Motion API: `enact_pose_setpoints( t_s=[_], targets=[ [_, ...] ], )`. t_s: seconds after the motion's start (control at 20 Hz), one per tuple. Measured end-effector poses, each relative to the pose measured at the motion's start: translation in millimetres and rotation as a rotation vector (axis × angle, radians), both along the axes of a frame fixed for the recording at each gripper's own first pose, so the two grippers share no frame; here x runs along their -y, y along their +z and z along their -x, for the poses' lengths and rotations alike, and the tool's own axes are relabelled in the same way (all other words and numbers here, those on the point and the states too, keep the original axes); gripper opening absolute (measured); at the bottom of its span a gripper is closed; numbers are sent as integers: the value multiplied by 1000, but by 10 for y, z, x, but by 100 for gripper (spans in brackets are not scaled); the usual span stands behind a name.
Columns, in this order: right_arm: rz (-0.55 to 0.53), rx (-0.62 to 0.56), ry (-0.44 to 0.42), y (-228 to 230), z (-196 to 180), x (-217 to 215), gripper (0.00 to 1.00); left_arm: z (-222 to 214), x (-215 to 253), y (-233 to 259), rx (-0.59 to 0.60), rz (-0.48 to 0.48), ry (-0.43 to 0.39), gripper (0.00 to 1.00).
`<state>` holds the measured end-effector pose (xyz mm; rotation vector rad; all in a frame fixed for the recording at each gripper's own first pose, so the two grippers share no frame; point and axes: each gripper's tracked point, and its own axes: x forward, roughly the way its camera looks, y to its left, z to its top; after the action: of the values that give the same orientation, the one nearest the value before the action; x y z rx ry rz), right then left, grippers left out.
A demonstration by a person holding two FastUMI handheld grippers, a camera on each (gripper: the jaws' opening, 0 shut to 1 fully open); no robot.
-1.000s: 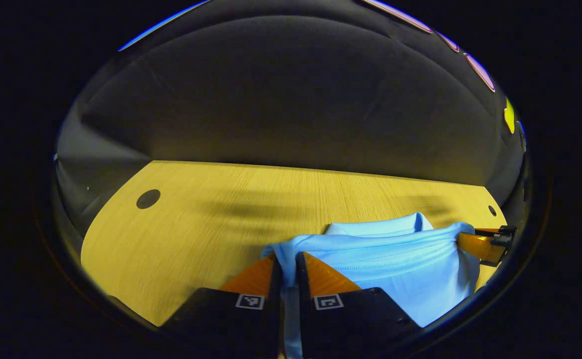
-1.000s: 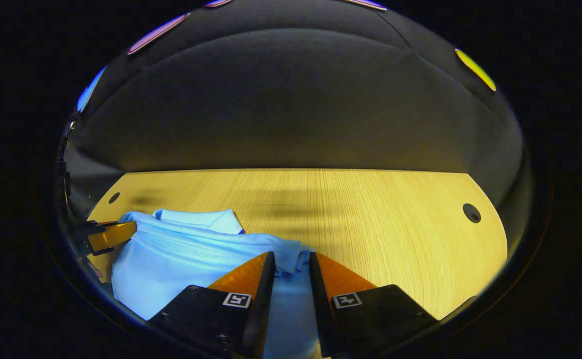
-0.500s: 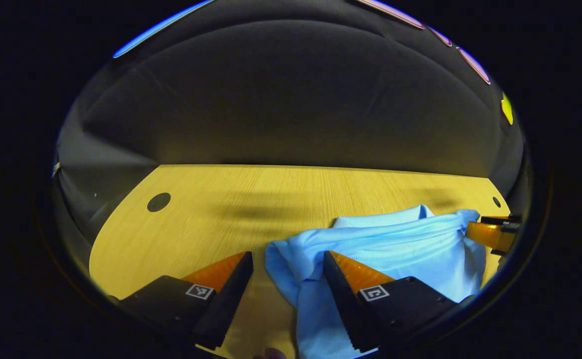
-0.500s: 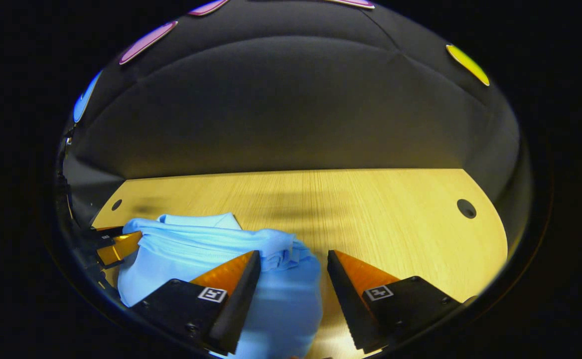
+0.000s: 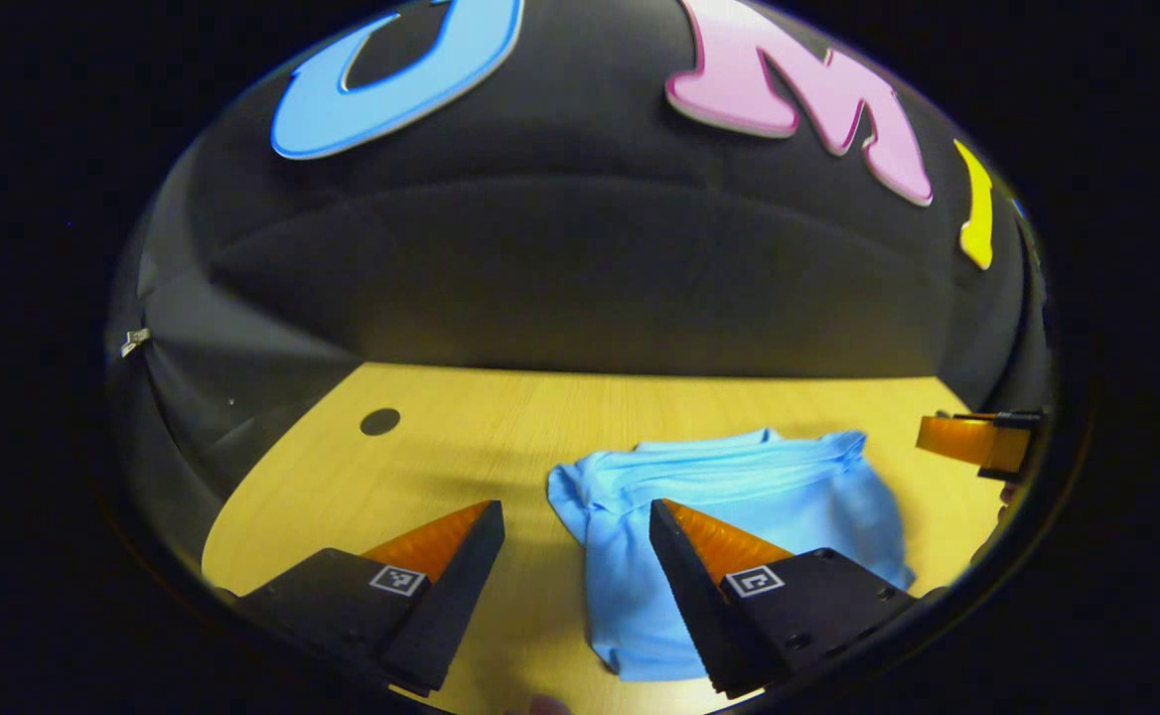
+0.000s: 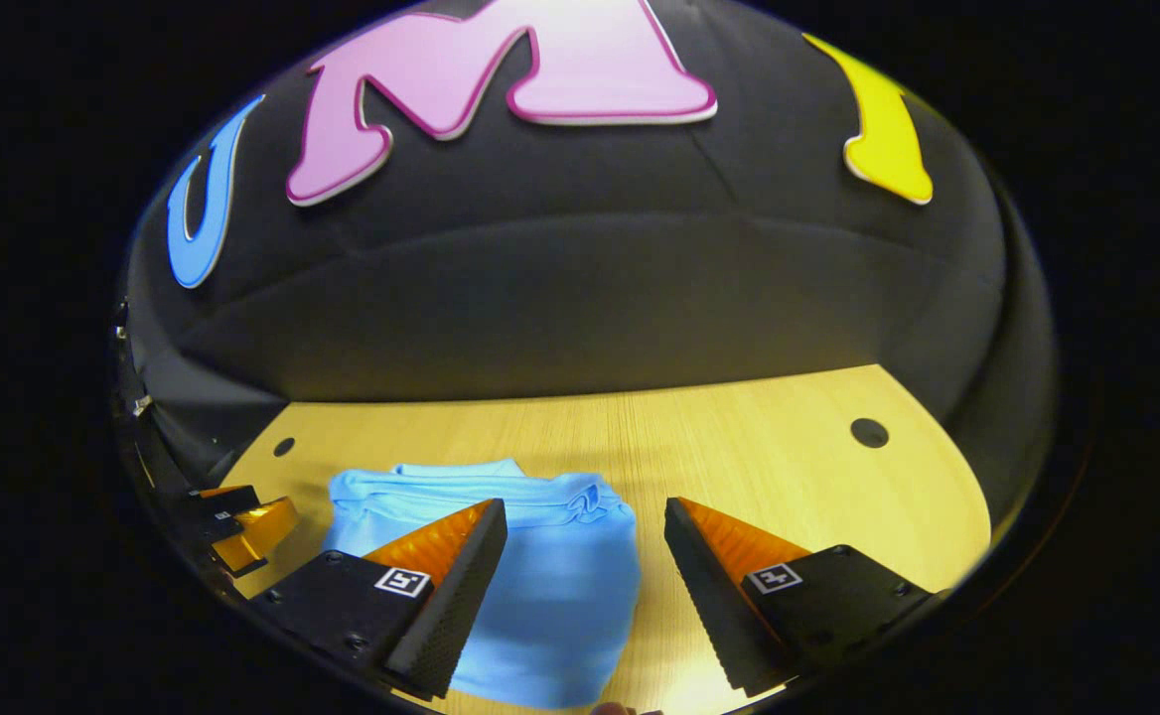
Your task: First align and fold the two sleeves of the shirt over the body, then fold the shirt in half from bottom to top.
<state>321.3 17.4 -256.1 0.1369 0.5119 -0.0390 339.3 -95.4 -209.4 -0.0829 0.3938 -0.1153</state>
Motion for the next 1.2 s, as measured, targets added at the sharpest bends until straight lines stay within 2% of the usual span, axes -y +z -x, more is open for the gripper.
enact_pose_setpoints(
  t_s=[0.05, 0.1, 0.25, 0.4, 0.55, 0.7, 0.8, 0.95, 1.2],
  targets=[
    [-3, 15, 3, 173, 123, -24, 99, 154, -37, 216, 31, 23, 6, 90],
    [-11, 37, 0, 330, 256, -45, 99, 333, -95, 439, 62, 40, 18, 94],
    [-8, 79, 3, 754, 698, -94, 99, 911, -229, 957, 138, 70, 44, 94],
    [-42, 112, 14, 1135, 1096, -217, 99, 1449, -286, 1274, 178, 52, 36, 95],
    [-51, 153, 46, 1503, 1541, -359, 98, 1943, -100, 1454, 174, 71, -45, 96],
    [-81, 190, 73, 1812, 2009, -522, 98, 2329, -36, 1640, 193, 60, -93, 96],
    [-55, 213, 109, 1975, 2257, -578, 98, 2557, -14, 1707, 199, 48, -116, 96],
    [11, 248, 145, 2180, 2643, -580, 98, 2737, -135, 1667, 216, 1, -125, 96],
    [-9, 256, 122, 2311, 3083, -505, 98, 3176, -127, 1746, 222, -14, -136, 96]
  ],
)
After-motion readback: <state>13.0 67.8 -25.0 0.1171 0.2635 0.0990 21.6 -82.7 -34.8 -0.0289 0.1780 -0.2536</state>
